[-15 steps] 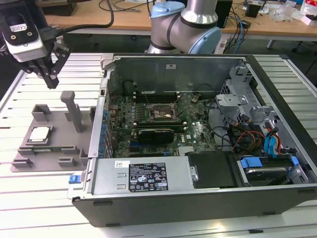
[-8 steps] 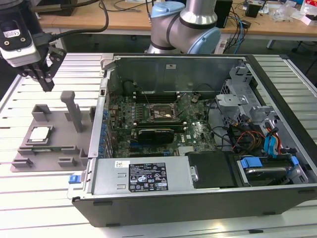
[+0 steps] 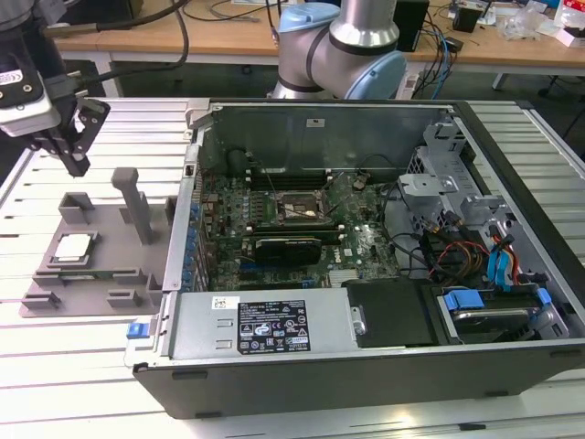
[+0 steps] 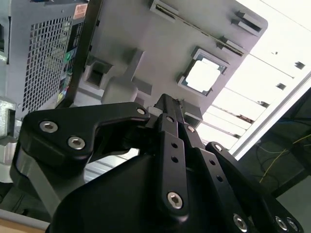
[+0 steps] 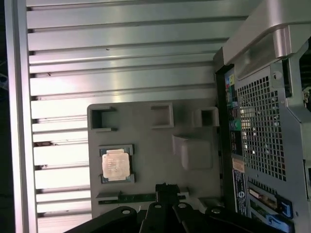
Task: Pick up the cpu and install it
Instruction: 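Reach for the cpu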
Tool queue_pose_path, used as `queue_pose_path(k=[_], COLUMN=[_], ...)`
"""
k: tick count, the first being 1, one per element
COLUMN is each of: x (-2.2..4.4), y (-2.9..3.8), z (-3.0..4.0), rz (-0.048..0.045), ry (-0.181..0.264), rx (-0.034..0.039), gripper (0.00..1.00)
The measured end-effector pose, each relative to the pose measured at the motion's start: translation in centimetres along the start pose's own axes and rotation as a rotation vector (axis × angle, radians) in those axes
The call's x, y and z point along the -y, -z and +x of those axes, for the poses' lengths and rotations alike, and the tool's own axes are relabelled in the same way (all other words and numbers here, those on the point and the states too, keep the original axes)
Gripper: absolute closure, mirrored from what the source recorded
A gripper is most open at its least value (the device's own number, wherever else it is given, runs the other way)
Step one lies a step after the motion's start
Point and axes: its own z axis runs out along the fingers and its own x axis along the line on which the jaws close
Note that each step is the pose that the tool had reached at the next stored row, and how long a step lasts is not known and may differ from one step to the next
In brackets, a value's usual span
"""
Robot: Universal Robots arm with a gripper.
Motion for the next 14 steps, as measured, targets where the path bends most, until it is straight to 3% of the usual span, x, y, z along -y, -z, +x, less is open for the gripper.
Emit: queue_pose_path(k=[4,8,14], x=[0.06,0.05,-0.02], y=[-0.58,-1.63,-2.44], z=[0.72,1.63,2.23], rz=[0.0001,0.0,0.0002], ry=[0.0,0.0,0.0], rx=[-0.0001,-0.0001,-0.0003], gripper=[0.89,0.89,0.89])
